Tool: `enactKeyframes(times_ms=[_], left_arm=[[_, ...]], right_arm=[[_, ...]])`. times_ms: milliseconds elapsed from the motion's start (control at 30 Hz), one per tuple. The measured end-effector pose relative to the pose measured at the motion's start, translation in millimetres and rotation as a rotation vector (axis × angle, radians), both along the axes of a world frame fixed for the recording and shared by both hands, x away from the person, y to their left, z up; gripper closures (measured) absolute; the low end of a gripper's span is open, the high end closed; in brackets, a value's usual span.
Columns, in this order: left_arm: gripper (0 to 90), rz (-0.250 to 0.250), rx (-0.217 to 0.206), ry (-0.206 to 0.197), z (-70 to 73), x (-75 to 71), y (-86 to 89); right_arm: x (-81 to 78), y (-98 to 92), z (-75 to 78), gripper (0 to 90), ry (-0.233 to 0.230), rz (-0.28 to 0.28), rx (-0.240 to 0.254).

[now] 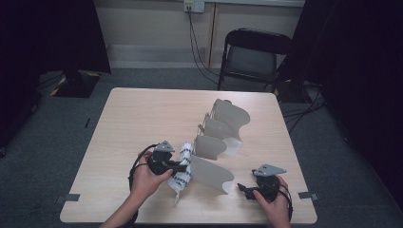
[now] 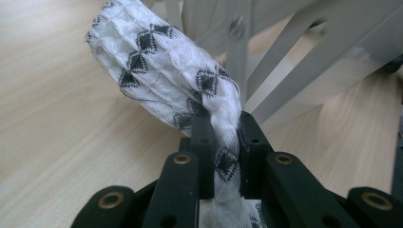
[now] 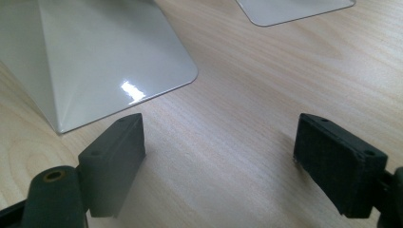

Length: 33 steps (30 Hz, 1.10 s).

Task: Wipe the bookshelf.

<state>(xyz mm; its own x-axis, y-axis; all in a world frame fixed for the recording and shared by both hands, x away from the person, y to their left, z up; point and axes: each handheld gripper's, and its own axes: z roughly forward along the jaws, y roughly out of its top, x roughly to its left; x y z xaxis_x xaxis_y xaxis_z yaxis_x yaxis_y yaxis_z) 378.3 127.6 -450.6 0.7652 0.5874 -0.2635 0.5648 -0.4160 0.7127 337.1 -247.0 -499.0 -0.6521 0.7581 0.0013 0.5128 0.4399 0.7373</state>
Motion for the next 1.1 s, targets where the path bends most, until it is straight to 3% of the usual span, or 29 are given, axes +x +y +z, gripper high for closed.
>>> enactKeyframes(times_ms=[33, 167, 300, 400, 533, 767, 1000, 1100], left_arm=[[80.2, 0.003, 0.004, 0.013, -10.3, 0.9, -1.1], [80.0, 0.016, 0.005, 0.018, -24.4, 1.7, -1.2], [79.9, 0.026, 0.026, 0.031, -30.3, 1.0, 2.0], [79.9, 0.038, 0.01, 0.036, -32.5, 1.3, 3.8], [80.0, 0.032, 0.022, 0.037, -27.5, 1.9, 3.7], [80.0, 0.02, 0.006, 0.042, -14.6, -0.7, 5.0], [80.0, 0.008, -0.005, 0.025, 11.0, -0.7, 7.5], [80.0, 0.006, -0.024, 0.015, 30.0, -2.3, 8.5]], right_arm=[[0.0, 0.0, 0.0, 16.6, 0.0, 0.0, 0.0], [0.0, 0.0, 0.0, 16.6, 0.0, 0.0, 0.0], [0.0, 0.0, 0.0, 16.6, 0.0, 0.0, 0.0], [0.0, 0.0, 0.0, 16.6, 0.0, 0.0, 0.0], [0.0, 0.0, 0.0, 16.6, 0.0, 0.0, 0.0], [0.0, 0.0, 0.0, 16.6, 0.0, 0.0, 0.0], [0.0, 0.0, 0.0, 16.6, 0.0, 0.0, 0.0], [0.0, 0.0, 0.0, 16.6, 0.0, 0.0, 0.0]])
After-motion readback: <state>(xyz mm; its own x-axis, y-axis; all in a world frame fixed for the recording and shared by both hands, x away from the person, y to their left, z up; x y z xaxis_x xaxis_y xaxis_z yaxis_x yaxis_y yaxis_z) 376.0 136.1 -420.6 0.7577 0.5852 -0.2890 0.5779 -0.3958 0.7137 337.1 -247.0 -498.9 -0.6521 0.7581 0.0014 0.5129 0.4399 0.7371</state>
